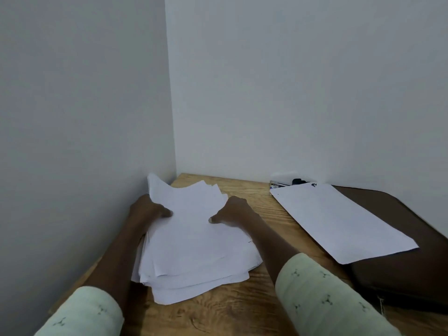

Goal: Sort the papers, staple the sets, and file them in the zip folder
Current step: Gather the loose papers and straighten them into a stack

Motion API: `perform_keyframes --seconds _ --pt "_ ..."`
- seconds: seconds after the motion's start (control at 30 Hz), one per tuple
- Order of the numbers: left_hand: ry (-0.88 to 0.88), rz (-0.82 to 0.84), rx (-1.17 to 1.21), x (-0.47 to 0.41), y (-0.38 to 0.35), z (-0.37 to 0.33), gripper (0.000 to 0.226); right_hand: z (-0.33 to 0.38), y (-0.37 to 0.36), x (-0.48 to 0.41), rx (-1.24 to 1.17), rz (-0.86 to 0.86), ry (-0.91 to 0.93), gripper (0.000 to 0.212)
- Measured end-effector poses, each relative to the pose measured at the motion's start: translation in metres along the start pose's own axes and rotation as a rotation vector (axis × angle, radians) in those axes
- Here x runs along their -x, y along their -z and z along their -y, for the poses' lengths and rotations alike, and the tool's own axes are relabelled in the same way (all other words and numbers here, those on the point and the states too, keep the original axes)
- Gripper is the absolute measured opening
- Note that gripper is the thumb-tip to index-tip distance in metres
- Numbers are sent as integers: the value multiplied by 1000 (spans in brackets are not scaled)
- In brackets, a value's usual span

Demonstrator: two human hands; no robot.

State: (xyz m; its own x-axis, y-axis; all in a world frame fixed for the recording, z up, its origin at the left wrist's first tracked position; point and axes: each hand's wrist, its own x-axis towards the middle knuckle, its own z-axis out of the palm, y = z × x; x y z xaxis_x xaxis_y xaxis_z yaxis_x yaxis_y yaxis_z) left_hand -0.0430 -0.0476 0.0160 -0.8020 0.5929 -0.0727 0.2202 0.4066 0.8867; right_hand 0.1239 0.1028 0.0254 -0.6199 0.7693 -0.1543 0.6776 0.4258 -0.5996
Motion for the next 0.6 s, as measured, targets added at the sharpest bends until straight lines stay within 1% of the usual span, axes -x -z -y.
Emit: perform_keyframes --seconds 0.07,0.1,0.17,0.23,0.33,0.4,0.43,0.5,0.53,0.57,0.6 --pt "-18 41 24 -16 -2 8 84 -1 4 -3 -125 64 -45 60" --pt "-30 58 28 -24 -4 12 84 -2 7 -4 -196 83 -61 54" --pt "-85 82 82 -22 -9 11 77 -5 12 -1 -288 100 -65 41" --pt "-133 121 211 -5 -15 0 66 -9 17 -2 -362 96 -47 37" --pt "-61 207 492 8 -25 -15 55 -23 36 3 -524 108 19 39" --pt "31 281 666 9 -29 -19 45 -33 53 9 -616 75 121 48" --pt "82 343 726 13 -34 -22 46 -40 62 12 -647 57 164 52" --pt "116 469 789 18 -43 -26 59 -52 83 14 -675 55 187 49" --pt "105 486 776 18 -50 -28 60 -59 94 13 -658 41 169 45" --pt "81 467 743 16 -57 -32 56 -68 106 14 -616 -6 136 48" --pt "55 431 728 14 -60 -33 51 -77 118 13 -525 -81 88 57"
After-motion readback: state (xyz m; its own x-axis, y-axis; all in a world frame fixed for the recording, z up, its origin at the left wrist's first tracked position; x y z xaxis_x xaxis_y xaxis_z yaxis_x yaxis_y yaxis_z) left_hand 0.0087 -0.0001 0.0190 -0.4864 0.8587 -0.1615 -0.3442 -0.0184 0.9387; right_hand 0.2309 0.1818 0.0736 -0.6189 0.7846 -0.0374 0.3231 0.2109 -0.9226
